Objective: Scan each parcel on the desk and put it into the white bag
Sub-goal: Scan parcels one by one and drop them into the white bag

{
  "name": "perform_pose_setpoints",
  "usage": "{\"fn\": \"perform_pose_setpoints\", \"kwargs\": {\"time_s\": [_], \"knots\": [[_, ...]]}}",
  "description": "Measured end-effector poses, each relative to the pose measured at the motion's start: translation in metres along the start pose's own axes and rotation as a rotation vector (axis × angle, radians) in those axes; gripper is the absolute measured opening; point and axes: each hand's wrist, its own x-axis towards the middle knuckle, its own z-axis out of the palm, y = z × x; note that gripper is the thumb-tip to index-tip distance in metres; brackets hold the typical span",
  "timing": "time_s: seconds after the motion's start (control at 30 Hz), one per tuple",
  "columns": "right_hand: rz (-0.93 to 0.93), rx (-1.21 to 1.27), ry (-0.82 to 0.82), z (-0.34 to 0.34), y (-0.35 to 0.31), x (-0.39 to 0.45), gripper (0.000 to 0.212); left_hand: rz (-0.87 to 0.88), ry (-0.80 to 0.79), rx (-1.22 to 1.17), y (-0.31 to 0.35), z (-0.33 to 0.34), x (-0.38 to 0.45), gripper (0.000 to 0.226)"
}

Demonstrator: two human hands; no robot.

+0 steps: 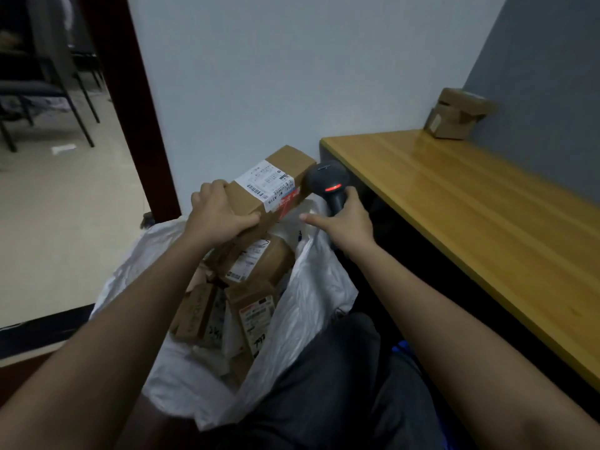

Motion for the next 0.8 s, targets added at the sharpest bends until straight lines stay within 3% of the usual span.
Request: {"fn": "perform_pose_setpoints", "kwargs": {"time_s": [0.13, 0.27, 0.53, 0.67, 0.8], "knots": [[0.066, -0.111, 0.045, 0.026, 0.011, 0.000, 0.059, -0.035, 0.003, -0.032, -0.005, 0.022, 0.003, 0.078], [0.107, -0.035, 0.134, 0.025, 0.019, 0.017, 0.045, -0.029, 0.035, -0.034, -0.008, 0.033, 0.013, 0.080], [0.041, 0.096, 0.354, -0.009, 0.016, 0.090, 0.051, 0.023, 0.119, -0.063, -0.001, 0.050, 0.040, 0.082], [0.026, 0.065, 0.338, -0.018, 0.030, 0.104, 0.048, 0.107, 0.140, -0.047, -0.007, 0.053, 0.044, 0.079], [0.038, 0.069, 0.303, -0.010, 0.058, 0.096, 0.045, 0.105, 0.069, -0.076, -0.018, 0.054, 0.034, 0.094]]}}
